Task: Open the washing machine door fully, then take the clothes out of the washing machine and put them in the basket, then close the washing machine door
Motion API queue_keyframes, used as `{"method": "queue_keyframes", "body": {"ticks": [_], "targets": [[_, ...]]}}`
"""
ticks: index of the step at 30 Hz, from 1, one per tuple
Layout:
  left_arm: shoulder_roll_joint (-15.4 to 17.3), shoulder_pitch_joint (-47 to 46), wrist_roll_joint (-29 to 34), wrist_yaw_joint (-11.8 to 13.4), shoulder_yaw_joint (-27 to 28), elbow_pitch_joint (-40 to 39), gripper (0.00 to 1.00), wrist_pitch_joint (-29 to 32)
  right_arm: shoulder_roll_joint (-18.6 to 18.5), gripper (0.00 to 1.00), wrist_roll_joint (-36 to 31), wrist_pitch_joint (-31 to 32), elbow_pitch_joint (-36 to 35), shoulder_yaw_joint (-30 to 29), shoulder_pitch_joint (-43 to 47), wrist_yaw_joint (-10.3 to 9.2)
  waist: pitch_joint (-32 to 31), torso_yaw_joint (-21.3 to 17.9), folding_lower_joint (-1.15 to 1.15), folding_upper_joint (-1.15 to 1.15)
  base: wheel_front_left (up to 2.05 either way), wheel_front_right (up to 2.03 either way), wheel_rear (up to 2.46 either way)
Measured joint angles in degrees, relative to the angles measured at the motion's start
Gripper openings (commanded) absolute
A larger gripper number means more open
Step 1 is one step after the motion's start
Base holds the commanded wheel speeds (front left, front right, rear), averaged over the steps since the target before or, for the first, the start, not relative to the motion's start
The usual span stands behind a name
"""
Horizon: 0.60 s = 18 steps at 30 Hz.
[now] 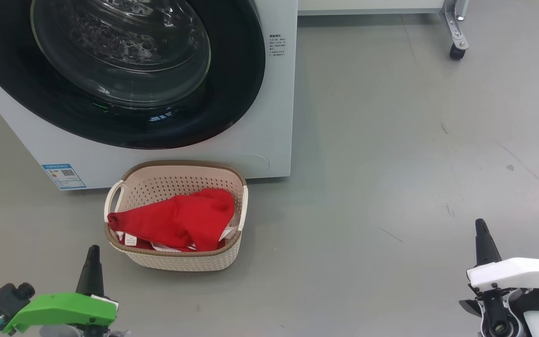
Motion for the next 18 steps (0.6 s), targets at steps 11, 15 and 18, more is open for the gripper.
{"method": "queue_keyframes", "body": {"ticks": [11, 15, 18], "targets": [[0.0, -0.4, -7.0, -0.2, 1.1, 0.0, 0.0, 2.0, 0.1, 0.0, 7.3, 2.1, 0.6, -1.3, -0.6, 0.59, -0.4, 0.1, 0.0, 0.0, 0.0, 0.0, 0.0], [0.0, -0.6, -10.5, -0.5, 1.6, 0.1, 0.0, 3.1, 0.2, 0.0, 10.9, 3.0, 0.8, -2.0, -0.9, 0.97, -0.7, 0.2, 0.0, 0.0, 0.0, 0.0, 0.0], [0.0, -0.6, -12.9, -0.5, 1.9, 0.1, 0.0, 3.6, 0.2, 0.0, 13.1, 3.5, 0.9, -2.4, -0.9, 1.18, -0.8, 0.3, 0.0, 0.0, 0.0, 0.0, 0.0]]}}
